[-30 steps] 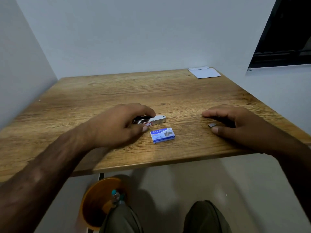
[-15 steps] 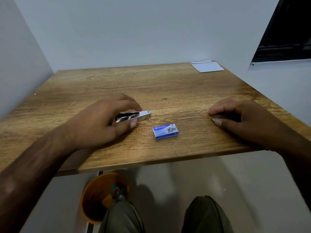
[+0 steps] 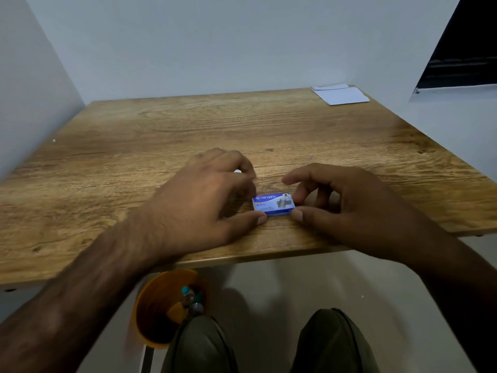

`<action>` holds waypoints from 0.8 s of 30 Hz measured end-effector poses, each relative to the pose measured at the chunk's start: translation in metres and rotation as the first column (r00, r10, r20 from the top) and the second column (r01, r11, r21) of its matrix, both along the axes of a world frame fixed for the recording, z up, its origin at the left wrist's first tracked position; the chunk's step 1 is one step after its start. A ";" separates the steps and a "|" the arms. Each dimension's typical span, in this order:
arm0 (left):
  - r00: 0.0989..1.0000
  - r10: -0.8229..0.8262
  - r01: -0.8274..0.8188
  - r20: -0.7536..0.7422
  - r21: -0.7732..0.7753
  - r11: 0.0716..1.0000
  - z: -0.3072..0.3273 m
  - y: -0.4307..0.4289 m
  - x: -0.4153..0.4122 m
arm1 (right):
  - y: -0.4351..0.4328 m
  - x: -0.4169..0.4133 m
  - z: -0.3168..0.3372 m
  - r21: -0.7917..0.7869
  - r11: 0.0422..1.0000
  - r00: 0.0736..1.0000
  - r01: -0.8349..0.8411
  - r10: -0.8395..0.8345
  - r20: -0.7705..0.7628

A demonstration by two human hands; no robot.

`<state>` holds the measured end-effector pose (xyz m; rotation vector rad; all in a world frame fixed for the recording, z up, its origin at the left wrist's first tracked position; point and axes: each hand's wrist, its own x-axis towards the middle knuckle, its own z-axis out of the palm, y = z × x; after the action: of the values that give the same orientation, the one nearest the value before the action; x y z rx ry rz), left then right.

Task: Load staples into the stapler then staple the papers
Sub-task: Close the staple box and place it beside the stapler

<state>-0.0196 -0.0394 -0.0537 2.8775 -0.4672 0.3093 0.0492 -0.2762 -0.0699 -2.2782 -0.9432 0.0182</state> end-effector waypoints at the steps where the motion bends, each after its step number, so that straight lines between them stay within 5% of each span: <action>1: 1.000 0.000 0.000 0.005 -0.016 1.000 -0.001 -0.001 0.000 | 0.002 -0.001 -0.002 0.012 1.000 1.000 0.013 -0.013 -0.016; 9: 1.000 -0.013 0.013 -0.004 -0.105 0.994 -0.007 -0.001 0.005 | 0.005 0.004 0.005 -0.047 0.996 0.990 0.072 -0.077 -0.122; 17: 0.999 -0.038 0.039 0.011 -0.117 0.992 -0.008 -0.002 0.007 | 0.008 0.001 0.005 0.094 0.985 0.938 0.145 -0.106 -0.329; 24: 1.000 -0.027 0.026 -0.001 -0.118 0.993 -0.008 -0.001 0.004 | 0.002 0.008 0.009 0.080 0.985 0.931 0.156 -0.120 -0.345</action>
<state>-0.0153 -0.0406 -0.0620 2.7547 -0.4700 0.3183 0.0569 -0.2747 -0.0611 -2.1467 -0.5883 0.2845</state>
